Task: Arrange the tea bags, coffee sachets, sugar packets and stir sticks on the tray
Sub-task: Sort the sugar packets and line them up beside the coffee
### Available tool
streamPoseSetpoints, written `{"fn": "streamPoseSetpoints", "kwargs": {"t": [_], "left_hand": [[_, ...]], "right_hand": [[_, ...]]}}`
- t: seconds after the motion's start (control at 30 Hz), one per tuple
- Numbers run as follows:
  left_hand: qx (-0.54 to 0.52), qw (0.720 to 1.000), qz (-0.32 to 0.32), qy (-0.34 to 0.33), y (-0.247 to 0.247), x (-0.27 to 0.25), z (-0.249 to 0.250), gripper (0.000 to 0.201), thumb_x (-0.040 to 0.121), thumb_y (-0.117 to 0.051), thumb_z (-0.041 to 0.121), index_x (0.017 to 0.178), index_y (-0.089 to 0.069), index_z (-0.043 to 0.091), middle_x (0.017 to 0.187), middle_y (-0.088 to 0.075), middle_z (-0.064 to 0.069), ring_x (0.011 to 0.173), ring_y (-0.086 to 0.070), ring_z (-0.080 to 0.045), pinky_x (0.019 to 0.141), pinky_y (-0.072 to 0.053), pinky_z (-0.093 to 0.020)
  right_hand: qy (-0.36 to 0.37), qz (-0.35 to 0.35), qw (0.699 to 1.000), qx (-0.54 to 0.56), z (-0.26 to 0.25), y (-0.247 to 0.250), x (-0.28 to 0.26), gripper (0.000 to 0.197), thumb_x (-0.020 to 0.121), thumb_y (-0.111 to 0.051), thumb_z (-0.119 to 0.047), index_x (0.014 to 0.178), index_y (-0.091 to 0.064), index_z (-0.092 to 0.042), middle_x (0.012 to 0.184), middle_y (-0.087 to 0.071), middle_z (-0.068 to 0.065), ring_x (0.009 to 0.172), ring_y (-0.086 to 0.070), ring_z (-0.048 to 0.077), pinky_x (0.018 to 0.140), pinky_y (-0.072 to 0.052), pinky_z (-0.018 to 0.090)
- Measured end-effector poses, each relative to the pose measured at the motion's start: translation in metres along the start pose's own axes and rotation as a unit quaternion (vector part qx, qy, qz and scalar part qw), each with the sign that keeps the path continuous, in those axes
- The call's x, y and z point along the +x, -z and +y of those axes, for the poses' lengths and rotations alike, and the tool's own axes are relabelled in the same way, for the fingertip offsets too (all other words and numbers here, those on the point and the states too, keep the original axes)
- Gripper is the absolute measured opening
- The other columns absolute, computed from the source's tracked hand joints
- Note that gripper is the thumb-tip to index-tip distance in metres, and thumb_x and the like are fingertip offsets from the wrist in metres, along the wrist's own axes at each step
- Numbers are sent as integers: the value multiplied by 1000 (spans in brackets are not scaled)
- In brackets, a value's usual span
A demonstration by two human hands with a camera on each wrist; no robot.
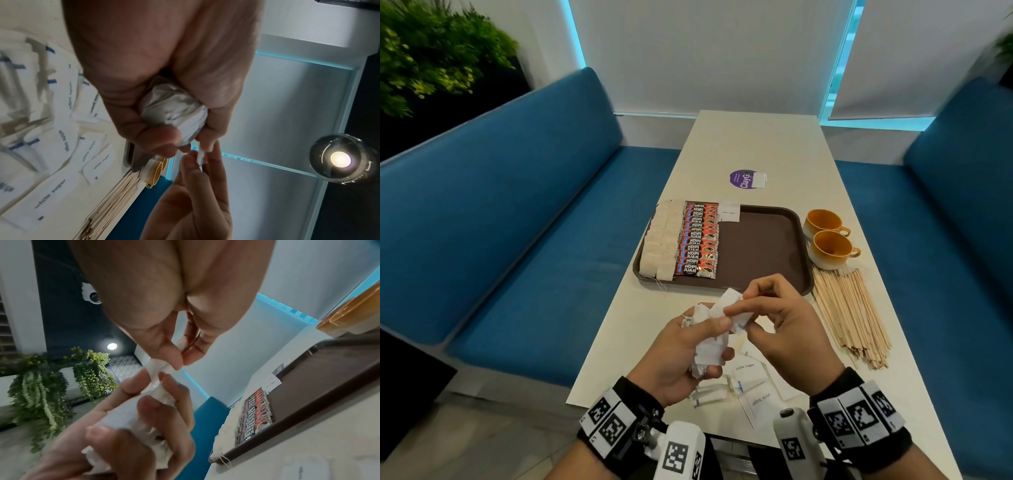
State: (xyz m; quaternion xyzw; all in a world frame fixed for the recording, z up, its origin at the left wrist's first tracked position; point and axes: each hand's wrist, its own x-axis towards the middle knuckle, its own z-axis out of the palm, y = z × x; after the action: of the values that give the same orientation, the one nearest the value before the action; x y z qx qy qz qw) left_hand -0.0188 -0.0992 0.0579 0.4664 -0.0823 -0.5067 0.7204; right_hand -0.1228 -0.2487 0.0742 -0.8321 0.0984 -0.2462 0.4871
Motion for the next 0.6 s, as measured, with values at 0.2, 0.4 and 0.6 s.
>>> {"fn": "streamPoseSetpoints", "kwargs": {"t": [0.2,0.4,0.6], "left_hand": [[43,998,40,-33,9,5,6,33,84,-73,11,114,-62,3,86,-63,-17,59,-55,-26,40,-36,-21],[82,991,87,-63,9,11,6,21,90,-74,11,107,-62,7,82,-64,-16,55,-54,-26,43,-35,-22],[93,985,115,-91,7,16,7,22,88,-77,16,105,-65,7,81,-65,-15,58,-55,-27,47,-35,-24]], "right_hand": [[-64,26,988,138,2,11,2,21,81,-78,-10,90,-80,-29,118,-59,-4,100,-64,18,84,-58,38],[-138,-12,969,204,4,13,7,11,84,-78,3,91,-80,-5,89,-76,13,80,-70,42,74,-64,45],[-171,52,968,173,8,10,12,17,77,-84,-4,93,-80,-6,82,-77,12,70,-71,34,67,-62,31]]}}
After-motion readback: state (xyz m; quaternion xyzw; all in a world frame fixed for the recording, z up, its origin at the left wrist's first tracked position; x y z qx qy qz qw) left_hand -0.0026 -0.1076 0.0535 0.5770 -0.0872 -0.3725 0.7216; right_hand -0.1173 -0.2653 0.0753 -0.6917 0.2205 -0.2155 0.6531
